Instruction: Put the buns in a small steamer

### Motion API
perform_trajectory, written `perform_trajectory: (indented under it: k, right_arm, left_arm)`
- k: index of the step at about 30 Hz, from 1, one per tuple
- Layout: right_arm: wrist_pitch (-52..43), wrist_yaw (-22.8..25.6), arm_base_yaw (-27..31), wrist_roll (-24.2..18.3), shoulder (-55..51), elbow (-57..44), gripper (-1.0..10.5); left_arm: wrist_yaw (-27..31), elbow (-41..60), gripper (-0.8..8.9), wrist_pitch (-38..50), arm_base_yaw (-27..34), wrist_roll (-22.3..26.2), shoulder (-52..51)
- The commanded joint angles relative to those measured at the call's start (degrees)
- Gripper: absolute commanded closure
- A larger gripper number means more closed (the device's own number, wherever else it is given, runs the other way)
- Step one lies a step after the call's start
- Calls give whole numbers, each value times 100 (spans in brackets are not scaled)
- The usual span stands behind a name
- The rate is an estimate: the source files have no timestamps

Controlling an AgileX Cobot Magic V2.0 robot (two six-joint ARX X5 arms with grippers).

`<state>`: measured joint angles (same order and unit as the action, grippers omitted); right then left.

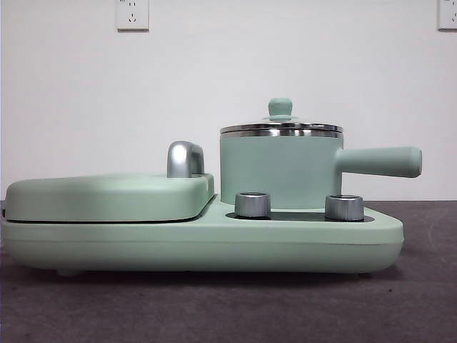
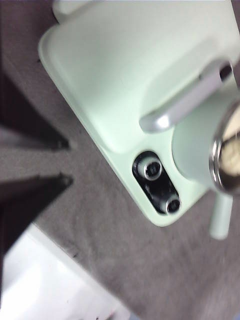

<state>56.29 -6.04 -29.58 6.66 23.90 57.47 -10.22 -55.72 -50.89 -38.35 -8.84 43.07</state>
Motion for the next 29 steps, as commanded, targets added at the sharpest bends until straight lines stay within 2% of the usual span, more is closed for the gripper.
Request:
perform_trajectory:
  k: [1, 15, 19, 20, 22, 24, 29]
  right_arm:
    - [-63, 7, -28, -52, -11, 28, 932]
    - [-63, 7, -28, -52, -9, 28, 932]
    - [-63, 7, -28, -52, -9, 28, 932]
    - [-63, 7, -28, -52, -9, 28, 932]
    - [-63, 7, -28, -52, -9, 28, 932]
    - [-63, 4, -28, -52, -9, 28, 932]
    - [-63, 7, -28, -52, -9, 28, 932]
  left_arm:
    - [37, -46, 806, 114, -24, -83, -11]
    - [42, -13, 806, 166, -11, -122, -105]
    - [37, 129, 806, 313, 264, -77, -404]
    - [37, 249, 806, 431, 415, 59, -514]
    - [37, 625, 806, 833, 822, 529, -813]
    - [37, 1211, 806, 1587, 1314, 896, -1196]
    - [37, 3069, 806, 3805, 2483, 872, -2398]
